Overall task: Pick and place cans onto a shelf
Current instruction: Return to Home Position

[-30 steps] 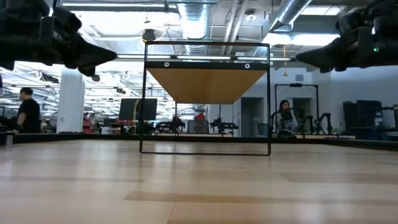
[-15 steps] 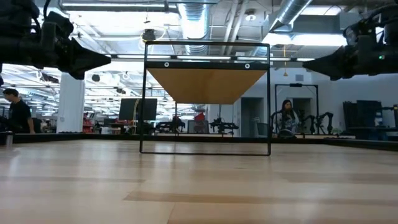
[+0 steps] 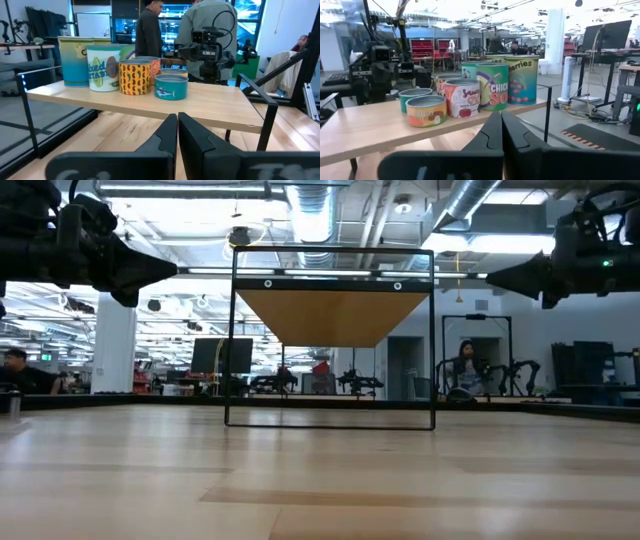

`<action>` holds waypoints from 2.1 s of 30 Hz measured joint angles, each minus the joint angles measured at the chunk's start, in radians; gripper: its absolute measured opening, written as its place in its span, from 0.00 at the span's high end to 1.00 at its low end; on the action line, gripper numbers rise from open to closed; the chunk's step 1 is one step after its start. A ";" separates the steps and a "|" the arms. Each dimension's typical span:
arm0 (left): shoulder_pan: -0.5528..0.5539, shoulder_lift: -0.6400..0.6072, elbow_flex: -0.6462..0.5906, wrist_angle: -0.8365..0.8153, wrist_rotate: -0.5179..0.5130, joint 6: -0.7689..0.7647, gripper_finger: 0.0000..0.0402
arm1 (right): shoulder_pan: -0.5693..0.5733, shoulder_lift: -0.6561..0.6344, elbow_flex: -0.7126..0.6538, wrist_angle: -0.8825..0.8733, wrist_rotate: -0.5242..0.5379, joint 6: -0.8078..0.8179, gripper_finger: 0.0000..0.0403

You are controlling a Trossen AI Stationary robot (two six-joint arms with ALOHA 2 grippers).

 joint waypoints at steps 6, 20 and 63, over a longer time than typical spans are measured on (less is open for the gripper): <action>0.000 0.002 -0.001 0.000 -0.006 -0.009 0.99 | 0.193 0.001 -0.001 -0.033 0.225 -0.097 0.97; 0.000 0.002 -0.002 -0.018 -0.123 0.012 0.99 | 0.285 0.013 -0.001 -0.073 0.269 0.039 0.88; 0.000 0.002 -0.003 -0.018 -0.124 0.013 0.99 | 0.282 0.013 -0.002 -0.079 0.270 0.039 0.88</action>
